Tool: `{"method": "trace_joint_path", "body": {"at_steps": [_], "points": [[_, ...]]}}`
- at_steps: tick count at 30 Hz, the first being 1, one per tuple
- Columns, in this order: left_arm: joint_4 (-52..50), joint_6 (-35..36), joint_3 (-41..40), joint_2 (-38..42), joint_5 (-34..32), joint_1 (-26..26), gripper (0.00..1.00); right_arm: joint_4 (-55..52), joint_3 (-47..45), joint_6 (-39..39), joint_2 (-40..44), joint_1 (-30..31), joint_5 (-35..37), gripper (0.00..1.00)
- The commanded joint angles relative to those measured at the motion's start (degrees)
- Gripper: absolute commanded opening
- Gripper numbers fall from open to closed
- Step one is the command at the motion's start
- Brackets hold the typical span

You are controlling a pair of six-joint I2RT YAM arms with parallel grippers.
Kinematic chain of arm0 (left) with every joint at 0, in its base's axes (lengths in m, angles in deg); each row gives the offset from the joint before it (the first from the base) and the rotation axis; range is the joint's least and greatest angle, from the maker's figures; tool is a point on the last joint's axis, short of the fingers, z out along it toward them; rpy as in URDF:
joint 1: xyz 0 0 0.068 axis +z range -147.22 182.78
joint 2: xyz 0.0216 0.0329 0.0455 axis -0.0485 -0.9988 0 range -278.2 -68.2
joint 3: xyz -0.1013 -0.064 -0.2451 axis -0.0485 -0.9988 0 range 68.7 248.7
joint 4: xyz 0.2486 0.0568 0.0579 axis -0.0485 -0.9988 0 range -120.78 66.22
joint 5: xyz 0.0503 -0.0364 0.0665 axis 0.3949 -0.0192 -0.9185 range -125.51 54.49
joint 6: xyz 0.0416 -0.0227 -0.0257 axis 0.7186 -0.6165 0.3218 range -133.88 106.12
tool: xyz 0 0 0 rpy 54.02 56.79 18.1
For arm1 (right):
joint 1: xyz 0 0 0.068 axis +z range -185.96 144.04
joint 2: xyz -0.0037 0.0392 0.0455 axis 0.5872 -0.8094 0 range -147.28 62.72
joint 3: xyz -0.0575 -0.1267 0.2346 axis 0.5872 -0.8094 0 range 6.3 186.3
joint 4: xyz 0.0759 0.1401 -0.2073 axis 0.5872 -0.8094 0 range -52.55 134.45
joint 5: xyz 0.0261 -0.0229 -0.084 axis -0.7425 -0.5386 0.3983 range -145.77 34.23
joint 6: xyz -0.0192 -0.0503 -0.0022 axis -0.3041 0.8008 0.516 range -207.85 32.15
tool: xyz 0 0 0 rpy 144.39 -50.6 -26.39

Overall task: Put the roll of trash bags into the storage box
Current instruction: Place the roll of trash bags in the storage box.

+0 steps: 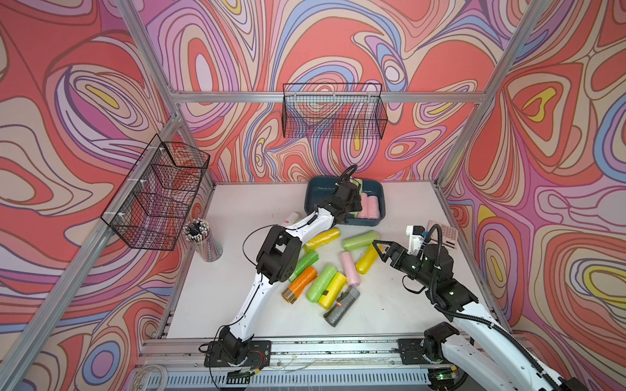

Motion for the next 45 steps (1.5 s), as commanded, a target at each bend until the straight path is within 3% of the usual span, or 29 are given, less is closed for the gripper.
{"method": "trace_joint_path", "body": {"at_steps": [1, 16, 21, 31, 38, 40, 41, 45], "points": [[1.4, -1.1, 3.9, -2.0, -1.1, 0.8, 0.25, 0.0, -1.0, -0.9, 0.2, -0.2, -0.3, 0.96], [-4.3, -1.2, 8.4, -6.2, 0.3, 1.0, 0.27, 0.3, -0.8, -0.9, -1.6, -0.2, -0.1, 0.96], [-8.4, -0.6, 9.7, -7.3, 1.0, 1.1, 0.33, -1.0, 0.3, -0.5, -3.2, -0.2, 0.7, 0.96], [-8.4, 2.3, 8.1, -3.8, 3.0, 1.0, 0.59, -4.0, 1.7, 0.5, -4.4, -0.2, 2.4, 0.96], [-2.2, 3.5, -2.1, 5.3, 3.3, 1.0, 0.78, -6.9, 3.0, 0.5, -5.5, -0.2, 4.0, 0.96], [-1.8, 4.0, -4.1, 7.7, 3.2, 1.0, 0.88, -8.1, 3.6, 0.7, -6.1, -0.2, 4.9, 0.96], [-1.8, 4.3, -4.8, 8.9, 3.2, 0.9, 1.0, -8.7, 4.0, 0.7, -6.6, -0.2, 5.2, 0.96], [0.2, 4.7, -10.4, 14.0, 3.0, 0.9, 1.0, -10.2, 5.2, 0.4, -8.1, -0.2, 5.8, 0.96]]}}
